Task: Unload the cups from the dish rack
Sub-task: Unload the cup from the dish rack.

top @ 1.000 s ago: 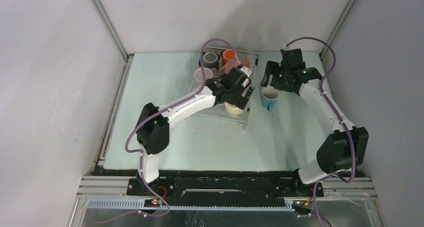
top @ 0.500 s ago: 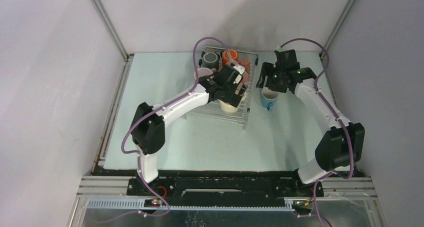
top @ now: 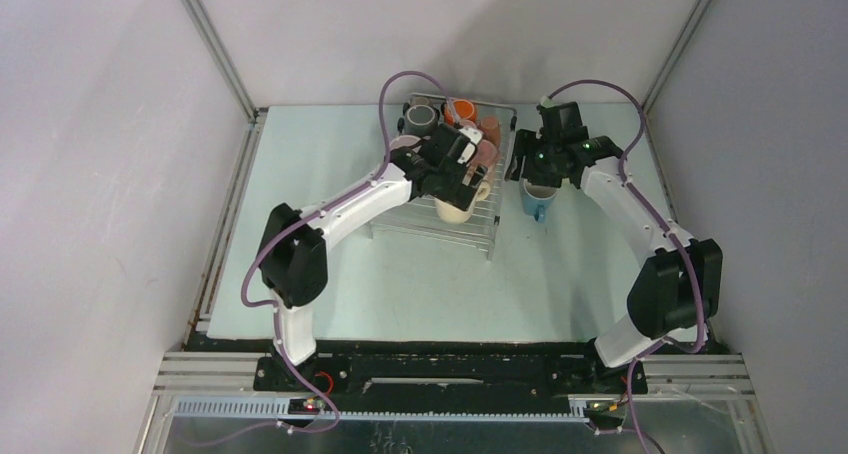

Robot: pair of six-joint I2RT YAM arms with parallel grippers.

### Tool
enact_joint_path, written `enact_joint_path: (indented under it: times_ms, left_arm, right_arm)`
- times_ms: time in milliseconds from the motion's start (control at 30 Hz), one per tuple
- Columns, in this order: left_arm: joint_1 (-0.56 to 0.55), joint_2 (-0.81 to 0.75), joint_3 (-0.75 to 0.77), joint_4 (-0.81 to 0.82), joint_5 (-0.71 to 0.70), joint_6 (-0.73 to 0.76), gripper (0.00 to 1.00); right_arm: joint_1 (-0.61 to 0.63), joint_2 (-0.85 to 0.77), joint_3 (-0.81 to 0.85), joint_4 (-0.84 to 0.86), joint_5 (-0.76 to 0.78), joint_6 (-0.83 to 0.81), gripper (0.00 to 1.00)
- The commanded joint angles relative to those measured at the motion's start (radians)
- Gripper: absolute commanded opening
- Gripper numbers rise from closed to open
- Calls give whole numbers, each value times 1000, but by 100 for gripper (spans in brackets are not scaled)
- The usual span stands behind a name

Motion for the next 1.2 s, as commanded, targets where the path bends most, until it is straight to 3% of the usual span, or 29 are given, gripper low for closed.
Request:
enact_joint_path:
  times_ms: [0, 567, 1167]
  left_arm:
    - [29, -24, -28, -74, -30, 46, 100]
    - [68, -90, -59, -69, 19, 19, 100]
    - [98, -166, -85, -22, 88, -134, 100]
  right_arm:
    - [24, 15, -8, 54, -20, -7, 70]
    - [88, 103, -38, 211, -54, -77, 63]
    - [115, 152, -92, 358, 31, -89, 52]
